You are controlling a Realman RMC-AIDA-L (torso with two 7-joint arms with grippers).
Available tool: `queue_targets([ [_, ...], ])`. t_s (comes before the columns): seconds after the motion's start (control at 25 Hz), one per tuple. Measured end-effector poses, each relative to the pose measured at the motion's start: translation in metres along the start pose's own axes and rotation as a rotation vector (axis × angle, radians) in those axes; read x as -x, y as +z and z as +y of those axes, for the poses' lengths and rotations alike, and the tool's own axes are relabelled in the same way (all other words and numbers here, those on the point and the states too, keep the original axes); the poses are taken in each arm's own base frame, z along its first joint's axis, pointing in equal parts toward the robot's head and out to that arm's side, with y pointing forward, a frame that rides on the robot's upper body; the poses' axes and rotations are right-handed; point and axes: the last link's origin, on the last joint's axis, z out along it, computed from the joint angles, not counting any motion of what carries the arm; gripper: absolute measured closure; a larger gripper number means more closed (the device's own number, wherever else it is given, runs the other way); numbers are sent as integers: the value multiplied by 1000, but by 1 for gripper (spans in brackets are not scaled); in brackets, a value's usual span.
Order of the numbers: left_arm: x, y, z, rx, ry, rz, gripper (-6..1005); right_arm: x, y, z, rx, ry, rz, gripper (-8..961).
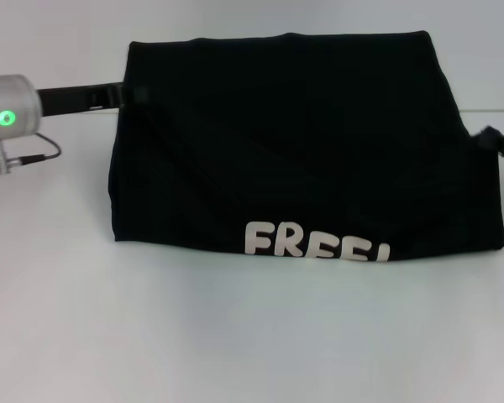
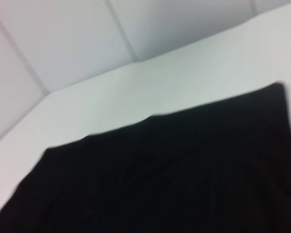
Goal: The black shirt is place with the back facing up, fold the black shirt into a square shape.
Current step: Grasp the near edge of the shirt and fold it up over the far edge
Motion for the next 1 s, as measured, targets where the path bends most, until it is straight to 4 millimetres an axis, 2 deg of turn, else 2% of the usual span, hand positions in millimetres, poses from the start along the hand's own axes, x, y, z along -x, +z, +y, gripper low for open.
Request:
queue_targets([
  [0.16,-6,24,1,-88,51,29,951,15,30,8,-98,-52,-55,806],
  [0.28,-12,38,2,-152,87,49,949,29,45,15,-150,-101,-66,800],
  [0.52,-23,52,9,-219,133,102,946,50,57,21,-216,-161,-78,789],
  [0.72,-13,60,9,-242,116,110,944,43,61,20,-237,-148,-63,779],
  [1.0,11,64,4,-293,67,99,940,24,65,21,-271,-117,-42,766],
])
